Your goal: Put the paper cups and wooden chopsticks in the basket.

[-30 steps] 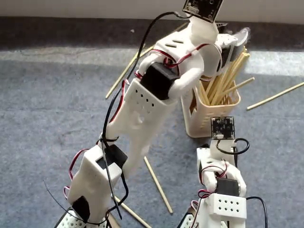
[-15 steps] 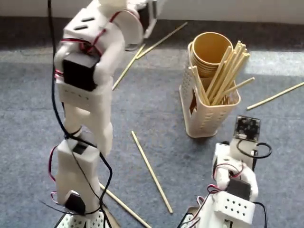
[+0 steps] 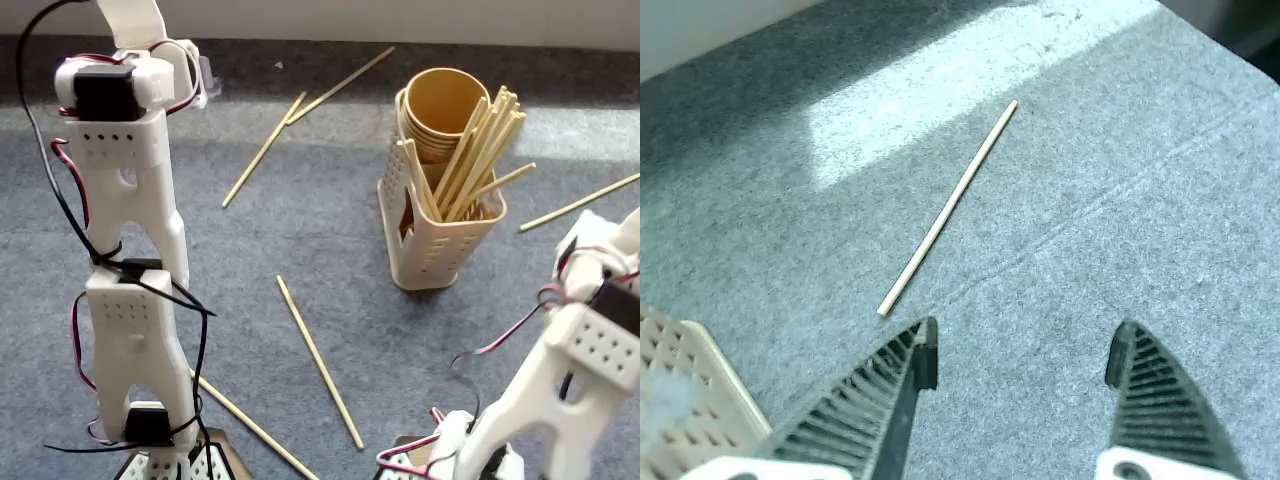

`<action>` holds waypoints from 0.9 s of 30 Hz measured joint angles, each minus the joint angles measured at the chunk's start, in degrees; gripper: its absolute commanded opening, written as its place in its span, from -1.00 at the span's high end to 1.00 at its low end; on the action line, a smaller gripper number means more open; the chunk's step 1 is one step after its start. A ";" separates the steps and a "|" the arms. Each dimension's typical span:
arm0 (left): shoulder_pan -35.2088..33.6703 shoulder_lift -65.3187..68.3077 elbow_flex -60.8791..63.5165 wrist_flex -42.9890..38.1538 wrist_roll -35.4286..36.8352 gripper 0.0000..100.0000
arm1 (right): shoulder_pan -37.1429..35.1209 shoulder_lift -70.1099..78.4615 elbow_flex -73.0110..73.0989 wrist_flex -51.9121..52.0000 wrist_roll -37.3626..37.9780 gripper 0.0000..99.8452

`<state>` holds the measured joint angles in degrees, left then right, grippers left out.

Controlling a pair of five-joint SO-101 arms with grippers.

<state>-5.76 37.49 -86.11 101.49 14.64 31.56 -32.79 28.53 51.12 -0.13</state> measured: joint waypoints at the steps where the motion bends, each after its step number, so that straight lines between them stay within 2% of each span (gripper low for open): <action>1: 0.00 1.58 0.00 0.00 0.00 0.64 | 0.70 5.89 -4.75 0.97 -1.14 0.46; 8: 0.09 12.75 0.09 0.00 0.00 0.64 | 2.02 47.47 -38.51 3.60 -7.12 0.46; 16: 2.99 18.55 0.09 0.00 0.00 0.64 | -3.16 87.38 -73.58 11.08 -10.81 0.46; 20: 2.90 18.64 0.35 0.00 0.00 0.64 | -4.57 100.22 -92.31 15.56 -11.34 0.46; 24: 3.16 18.64 0.44 0.00 0.00 0.64 | -4.57 109.98 -111.03 20.04 -14.95 0.46; 27: 3.60 18.64 0.44 0.00 0.00 0.64 | -4.66 114.46 -120.26 24.00 -15.38 0.46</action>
<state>-2.15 56.13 -85.67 101.49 14.64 26.90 81.67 -91.74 75.12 -15.52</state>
